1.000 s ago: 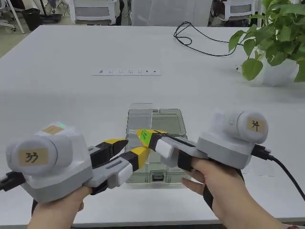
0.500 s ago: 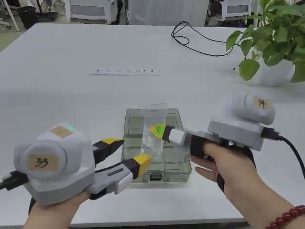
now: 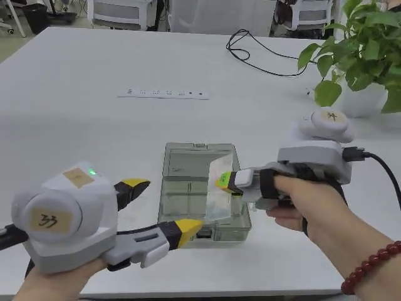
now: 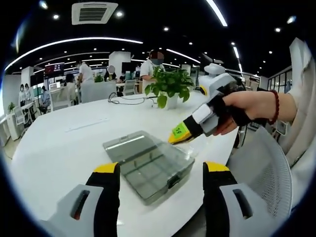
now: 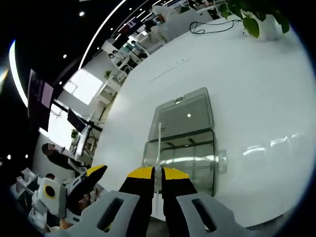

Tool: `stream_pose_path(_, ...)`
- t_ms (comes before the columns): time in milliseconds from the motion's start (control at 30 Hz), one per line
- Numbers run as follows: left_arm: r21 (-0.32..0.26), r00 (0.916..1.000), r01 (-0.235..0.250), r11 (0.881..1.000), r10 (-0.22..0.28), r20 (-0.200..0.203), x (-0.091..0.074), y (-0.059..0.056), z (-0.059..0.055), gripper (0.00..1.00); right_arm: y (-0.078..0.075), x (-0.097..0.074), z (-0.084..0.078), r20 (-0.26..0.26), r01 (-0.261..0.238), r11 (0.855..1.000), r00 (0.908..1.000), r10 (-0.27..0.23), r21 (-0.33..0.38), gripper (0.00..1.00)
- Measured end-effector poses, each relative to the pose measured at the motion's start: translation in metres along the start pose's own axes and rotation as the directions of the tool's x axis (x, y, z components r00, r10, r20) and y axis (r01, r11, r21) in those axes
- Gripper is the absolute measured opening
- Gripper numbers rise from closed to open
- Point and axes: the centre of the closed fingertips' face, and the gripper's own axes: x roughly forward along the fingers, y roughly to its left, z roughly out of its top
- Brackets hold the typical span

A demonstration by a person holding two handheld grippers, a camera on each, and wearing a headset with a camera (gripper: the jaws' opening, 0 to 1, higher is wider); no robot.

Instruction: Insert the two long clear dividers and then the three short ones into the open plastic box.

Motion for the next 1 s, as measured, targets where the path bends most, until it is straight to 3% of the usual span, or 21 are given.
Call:
stream_pose_path(367, 0.055, 0.9998, 0.018, 0.998, -0.018, -0.009, 0.002, 0.001, -0.002, 0.86, -0.015, 0.001, -0.003, -0.087, 0.118, 0.993, 0.9894, -0.116, 0.022, 0.06)
stream_pose_path(733, 0.059, 0.9999, 0.005, 0.998, -0.004, -0.017, 0.002, 0.013, -0.005, 0.93, -0.029, 0.009, -0.005, -0.164, 0.180, 0.983, 0.9711, -0.174, 0.022, 0.06)
stream_pose_path(1000, 0.075, 0.9997, 0.010, 0.997, -0.009, -0.021, 0.003, 0.014, -0.008, 1.00, -0.039, 0.017, -0.002, -0.221, 0.206, 0.978, 0.9555, -0.195, 0.026, 0.06)
